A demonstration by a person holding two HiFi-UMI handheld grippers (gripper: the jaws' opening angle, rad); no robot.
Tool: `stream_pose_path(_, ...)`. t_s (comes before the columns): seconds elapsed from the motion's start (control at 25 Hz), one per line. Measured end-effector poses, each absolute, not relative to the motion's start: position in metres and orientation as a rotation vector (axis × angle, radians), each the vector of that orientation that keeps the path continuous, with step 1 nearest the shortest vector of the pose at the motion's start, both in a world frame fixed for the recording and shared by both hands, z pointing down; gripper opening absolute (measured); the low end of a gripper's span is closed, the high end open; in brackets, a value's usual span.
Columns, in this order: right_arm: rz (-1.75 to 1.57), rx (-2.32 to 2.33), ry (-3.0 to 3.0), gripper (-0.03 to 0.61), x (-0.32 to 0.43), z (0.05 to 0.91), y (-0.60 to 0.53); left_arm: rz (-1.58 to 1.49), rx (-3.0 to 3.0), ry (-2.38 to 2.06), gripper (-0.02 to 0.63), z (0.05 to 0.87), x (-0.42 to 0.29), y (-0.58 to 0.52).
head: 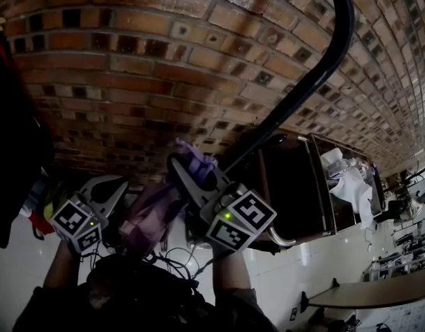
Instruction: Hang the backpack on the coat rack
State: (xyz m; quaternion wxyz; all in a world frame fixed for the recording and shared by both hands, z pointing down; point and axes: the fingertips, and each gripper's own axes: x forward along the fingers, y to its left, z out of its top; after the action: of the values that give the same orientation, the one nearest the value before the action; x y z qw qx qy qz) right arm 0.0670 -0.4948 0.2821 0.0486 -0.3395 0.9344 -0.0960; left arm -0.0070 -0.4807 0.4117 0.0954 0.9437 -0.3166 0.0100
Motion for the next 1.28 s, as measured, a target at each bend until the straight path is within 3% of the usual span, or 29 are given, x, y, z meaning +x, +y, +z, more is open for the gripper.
stream_pose_path(0.56, -0.169, -1.157, 2.783, 0.009, 0.095, 0.249, -0.527, -0.004, 2.81, -0.874, 0.039, 0.408, 0.004, -0.52)
stream_pose_path(1.28, -0.398, -1.299, 2.671, 0.009, 0.14, 0.327, -0.503, 0.039, 2.851, -0.82, 0.039, 0.416, 0.024, -0.509)
